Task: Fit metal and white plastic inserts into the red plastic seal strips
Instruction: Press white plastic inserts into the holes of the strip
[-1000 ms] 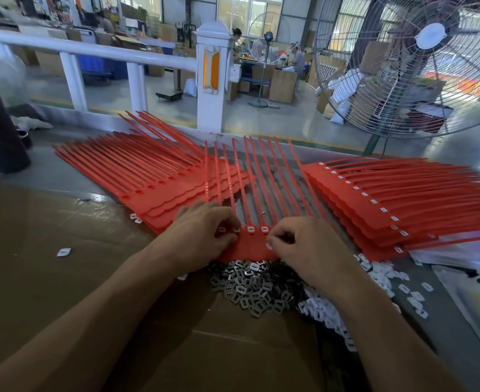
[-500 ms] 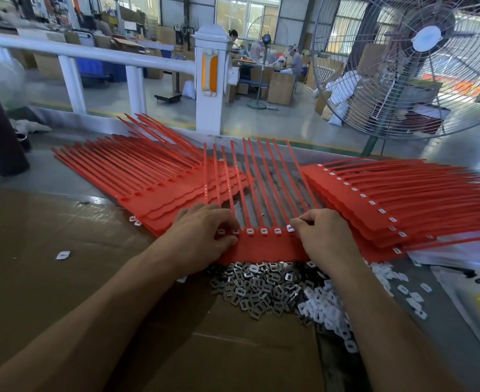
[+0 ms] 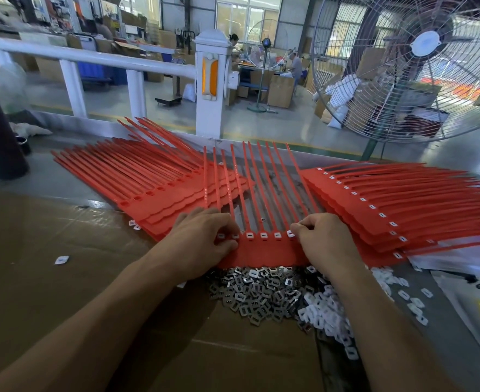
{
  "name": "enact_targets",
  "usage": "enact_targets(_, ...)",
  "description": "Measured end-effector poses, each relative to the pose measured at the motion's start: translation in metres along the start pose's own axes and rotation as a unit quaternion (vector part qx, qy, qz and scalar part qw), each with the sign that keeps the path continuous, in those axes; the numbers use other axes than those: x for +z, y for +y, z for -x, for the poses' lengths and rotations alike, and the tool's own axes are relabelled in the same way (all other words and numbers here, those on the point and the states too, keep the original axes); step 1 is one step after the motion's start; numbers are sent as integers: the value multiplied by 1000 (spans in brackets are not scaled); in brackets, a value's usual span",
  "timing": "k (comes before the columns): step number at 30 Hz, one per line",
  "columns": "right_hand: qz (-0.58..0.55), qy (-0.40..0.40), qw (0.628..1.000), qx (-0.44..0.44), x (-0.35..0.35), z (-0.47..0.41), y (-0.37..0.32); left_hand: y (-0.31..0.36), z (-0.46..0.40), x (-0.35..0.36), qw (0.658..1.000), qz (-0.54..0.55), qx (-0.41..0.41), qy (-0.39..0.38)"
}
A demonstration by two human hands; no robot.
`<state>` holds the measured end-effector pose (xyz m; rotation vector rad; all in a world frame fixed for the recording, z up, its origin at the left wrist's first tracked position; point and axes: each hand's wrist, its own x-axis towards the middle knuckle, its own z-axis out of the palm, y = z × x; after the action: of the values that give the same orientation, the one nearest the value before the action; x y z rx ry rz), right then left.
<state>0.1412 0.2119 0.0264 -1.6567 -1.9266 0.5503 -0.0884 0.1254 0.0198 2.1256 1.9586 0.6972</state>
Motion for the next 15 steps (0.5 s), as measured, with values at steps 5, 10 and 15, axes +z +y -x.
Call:
enact_targets(5, 4, -1, 1000, 5, 1, -2, 0, 1, 0, -1, 1000, 1, 0, 0)
enact_targets(10, 7, 18, 1000, 8, 2, -2, 0, 2, 0, -1, 1000, -1, 0, -1)
enact_targets(15, 0, 15, 1000, 0, 0, 0, 1, 2, 0, -2, 1000, -3, 2, 3)
